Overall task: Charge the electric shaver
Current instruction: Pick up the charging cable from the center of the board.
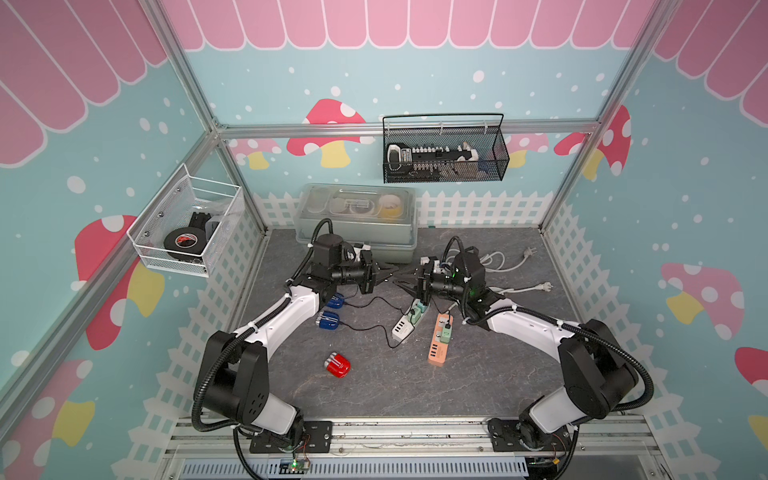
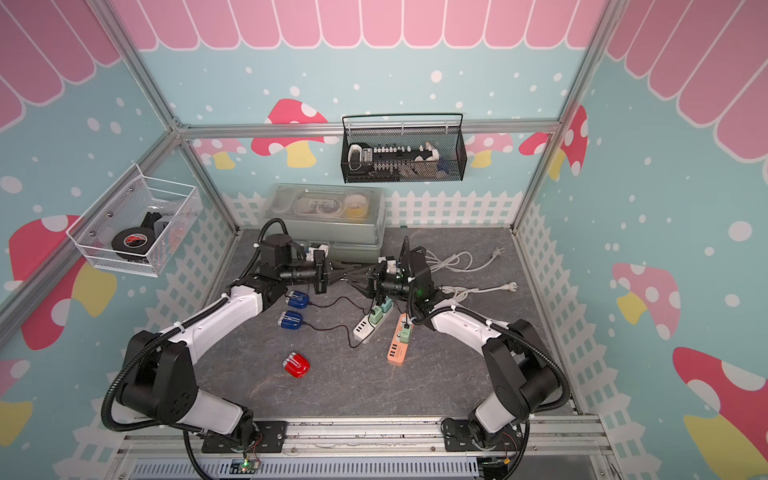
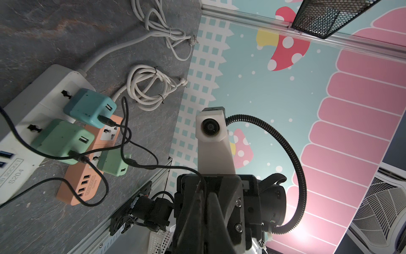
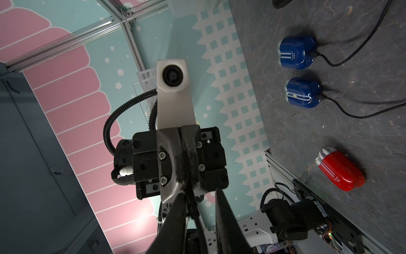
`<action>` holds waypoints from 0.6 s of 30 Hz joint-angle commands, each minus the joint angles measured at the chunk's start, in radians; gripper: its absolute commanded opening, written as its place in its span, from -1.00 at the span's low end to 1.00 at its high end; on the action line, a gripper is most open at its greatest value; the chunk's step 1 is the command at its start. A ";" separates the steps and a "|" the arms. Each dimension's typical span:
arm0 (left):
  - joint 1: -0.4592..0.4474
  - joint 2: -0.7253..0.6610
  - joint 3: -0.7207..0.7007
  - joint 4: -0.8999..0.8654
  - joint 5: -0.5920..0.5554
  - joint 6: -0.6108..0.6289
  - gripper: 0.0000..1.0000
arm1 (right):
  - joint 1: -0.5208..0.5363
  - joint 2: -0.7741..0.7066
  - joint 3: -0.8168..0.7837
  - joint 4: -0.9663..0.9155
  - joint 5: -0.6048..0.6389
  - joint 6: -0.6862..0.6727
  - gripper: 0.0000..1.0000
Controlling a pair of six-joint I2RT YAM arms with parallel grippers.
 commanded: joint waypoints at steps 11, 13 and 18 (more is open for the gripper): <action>-0.013 -0.003 -0.001 0.026 -0.003 0.009 -1.00 | -0.005 0.009 0.007 0.060 0.028 0.040 -0.68; -0.013 -0.004 -0.002 0.026 -0.005 0.009 -1.00 | -0.005 0.004 -0.002 0.060 0.031 0.041 -0.73; -0.013 -0.005 -0.005 0.029 -0.006 0.007 -1.00 | -0.005 -0.004 -0.017 0.061 0.043 0.042 -0.93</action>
